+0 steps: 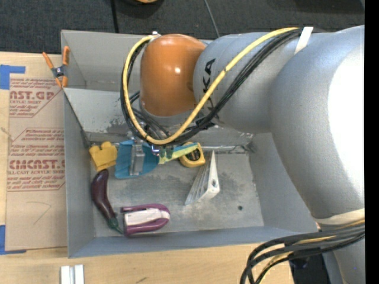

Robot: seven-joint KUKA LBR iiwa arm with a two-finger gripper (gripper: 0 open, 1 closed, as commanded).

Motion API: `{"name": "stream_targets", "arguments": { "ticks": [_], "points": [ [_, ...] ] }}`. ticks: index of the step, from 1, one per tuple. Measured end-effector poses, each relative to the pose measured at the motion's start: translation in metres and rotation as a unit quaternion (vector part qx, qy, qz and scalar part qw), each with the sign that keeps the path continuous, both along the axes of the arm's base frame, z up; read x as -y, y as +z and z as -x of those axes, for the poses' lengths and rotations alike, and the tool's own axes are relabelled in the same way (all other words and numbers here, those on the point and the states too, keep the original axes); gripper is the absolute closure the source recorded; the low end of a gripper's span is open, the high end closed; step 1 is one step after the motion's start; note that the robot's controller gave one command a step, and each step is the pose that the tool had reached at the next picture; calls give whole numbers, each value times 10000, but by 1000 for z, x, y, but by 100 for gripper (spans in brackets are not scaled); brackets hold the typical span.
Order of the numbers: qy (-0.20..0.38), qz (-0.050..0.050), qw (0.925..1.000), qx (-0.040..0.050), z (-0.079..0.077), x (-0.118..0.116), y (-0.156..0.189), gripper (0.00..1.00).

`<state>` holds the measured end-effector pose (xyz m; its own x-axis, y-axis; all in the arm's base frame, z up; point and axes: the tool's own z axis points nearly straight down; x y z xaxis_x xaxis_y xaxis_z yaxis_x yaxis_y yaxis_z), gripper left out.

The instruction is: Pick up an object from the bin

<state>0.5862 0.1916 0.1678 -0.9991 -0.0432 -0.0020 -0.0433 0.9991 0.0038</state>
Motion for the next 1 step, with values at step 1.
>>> {"name": "stream_targets", "arguments": {
  "ticks": [1],
  "points": [
    [-346, -47, 9993, 108, -2, 8, -33, 100]
  ]
}}
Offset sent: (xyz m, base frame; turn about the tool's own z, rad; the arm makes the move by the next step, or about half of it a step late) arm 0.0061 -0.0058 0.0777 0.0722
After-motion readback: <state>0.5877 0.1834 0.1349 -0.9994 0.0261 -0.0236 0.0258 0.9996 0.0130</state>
